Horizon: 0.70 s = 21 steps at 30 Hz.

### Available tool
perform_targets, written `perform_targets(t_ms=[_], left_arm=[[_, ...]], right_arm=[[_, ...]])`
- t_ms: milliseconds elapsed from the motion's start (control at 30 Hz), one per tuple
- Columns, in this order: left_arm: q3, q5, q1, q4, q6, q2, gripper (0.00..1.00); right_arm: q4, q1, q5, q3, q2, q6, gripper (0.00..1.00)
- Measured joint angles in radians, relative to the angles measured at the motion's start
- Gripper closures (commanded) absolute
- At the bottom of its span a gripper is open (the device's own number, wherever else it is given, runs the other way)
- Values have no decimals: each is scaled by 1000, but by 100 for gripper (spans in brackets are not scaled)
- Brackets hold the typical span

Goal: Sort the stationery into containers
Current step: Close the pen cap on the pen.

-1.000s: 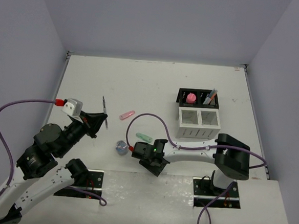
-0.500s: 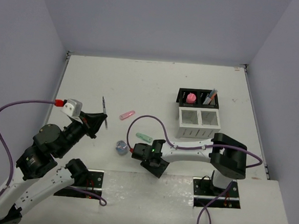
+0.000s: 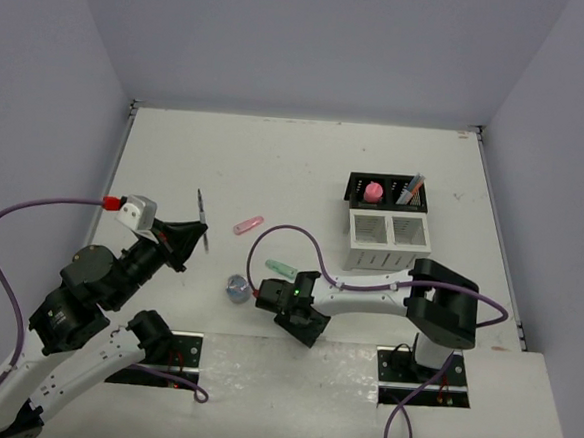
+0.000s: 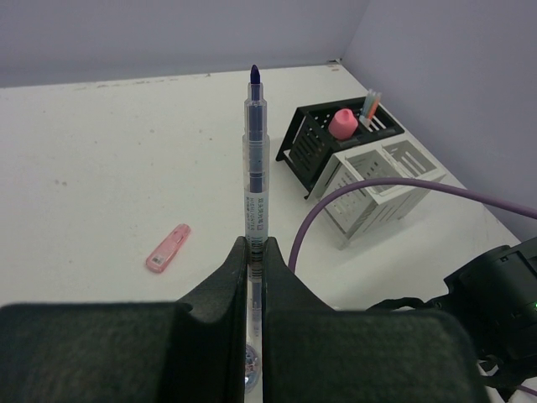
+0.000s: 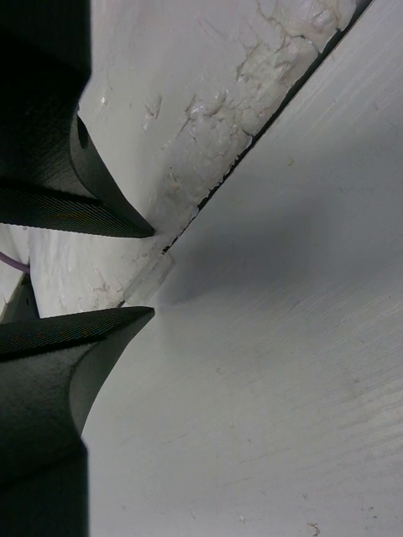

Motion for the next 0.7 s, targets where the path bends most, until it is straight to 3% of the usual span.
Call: perform_targets(t_ms=[700], left_arm=[[0, 2, 0, 0, 0, 2, 100]], right_arm=[[-3, -36, -29, 0, 4, 22, 60]])
